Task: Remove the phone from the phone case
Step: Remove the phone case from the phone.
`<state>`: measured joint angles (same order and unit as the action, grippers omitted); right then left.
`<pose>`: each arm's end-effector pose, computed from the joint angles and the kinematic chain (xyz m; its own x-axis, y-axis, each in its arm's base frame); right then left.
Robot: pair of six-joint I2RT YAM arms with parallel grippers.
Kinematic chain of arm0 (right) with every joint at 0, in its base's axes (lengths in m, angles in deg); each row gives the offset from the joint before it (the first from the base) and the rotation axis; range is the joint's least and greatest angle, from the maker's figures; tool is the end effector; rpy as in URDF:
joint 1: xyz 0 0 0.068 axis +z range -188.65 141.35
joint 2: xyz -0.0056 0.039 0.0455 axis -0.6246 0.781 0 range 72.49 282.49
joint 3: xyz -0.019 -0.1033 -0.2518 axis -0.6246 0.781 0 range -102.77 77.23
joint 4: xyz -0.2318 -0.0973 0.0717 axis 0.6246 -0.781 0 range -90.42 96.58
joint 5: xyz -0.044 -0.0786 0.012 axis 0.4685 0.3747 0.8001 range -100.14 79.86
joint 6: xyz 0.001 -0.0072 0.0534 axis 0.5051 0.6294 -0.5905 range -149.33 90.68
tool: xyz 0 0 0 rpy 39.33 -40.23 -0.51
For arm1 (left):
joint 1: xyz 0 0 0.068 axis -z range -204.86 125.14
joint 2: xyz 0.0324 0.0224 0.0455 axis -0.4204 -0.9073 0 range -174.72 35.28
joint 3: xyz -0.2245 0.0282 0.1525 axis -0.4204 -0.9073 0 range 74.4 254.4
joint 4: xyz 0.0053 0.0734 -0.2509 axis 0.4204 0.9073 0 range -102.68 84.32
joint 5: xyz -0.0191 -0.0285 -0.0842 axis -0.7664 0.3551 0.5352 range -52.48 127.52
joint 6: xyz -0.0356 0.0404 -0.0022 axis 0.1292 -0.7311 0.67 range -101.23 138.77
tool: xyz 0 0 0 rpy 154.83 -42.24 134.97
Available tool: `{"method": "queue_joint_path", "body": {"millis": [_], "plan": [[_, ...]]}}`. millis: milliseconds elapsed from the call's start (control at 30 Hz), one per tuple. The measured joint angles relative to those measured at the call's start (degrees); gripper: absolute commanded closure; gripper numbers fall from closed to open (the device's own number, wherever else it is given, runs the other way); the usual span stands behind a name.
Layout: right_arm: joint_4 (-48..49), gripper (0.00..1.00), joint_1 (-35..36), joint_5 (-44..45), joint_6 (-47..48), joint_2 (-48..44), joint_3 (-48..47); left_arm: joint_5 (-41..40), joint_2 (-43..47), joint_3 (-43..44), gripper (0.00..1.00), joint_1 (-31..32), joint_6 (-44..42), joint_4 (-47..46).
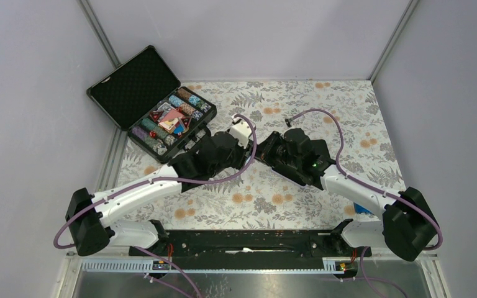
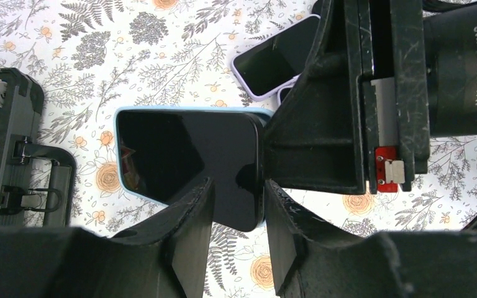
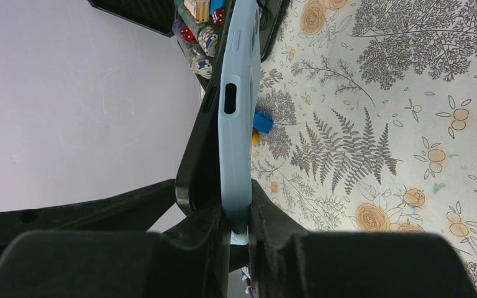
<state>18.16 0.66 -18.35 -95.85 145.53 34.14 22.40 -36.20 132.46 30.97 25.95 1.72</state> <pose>0.2201 0.1869 0.2613 -0.7684 0.5442 -0.3368 -0.0680 0.4539 0.8885 0.1674 -0.2299 0.3148 -0.3436 0.2914 -0.8927 0.6312 0.7756 0.0102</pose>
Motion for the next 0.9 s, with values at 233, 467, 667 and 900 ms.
{"method": "queue_joint_path", "body": {"millis": [233,467,667,900], "plan": [[0.74,1.0,0.0,-0.85,-0.13,0.0,0.63,-1.03,-0.04,0.44,0.6,-0.04,0.42,-0.09],[0.72,1.0,0.0,-0.94,-0.31,0.0,0.94,-0.37,-0.74,0.85,0.55,-0.17,0.39,1.09],[0.74,1.0,0.0,-0.98,-0.39,0.0,1.01,-0.13,-0.74,0.85,0.57,-0.24,0.2,1.51],[0.52,1.0,0.0,-0.87,-0.33,0.0,1.01,-0.09,-1.05,0.85,0.41,-0.44,-0.17,1.77]]}}
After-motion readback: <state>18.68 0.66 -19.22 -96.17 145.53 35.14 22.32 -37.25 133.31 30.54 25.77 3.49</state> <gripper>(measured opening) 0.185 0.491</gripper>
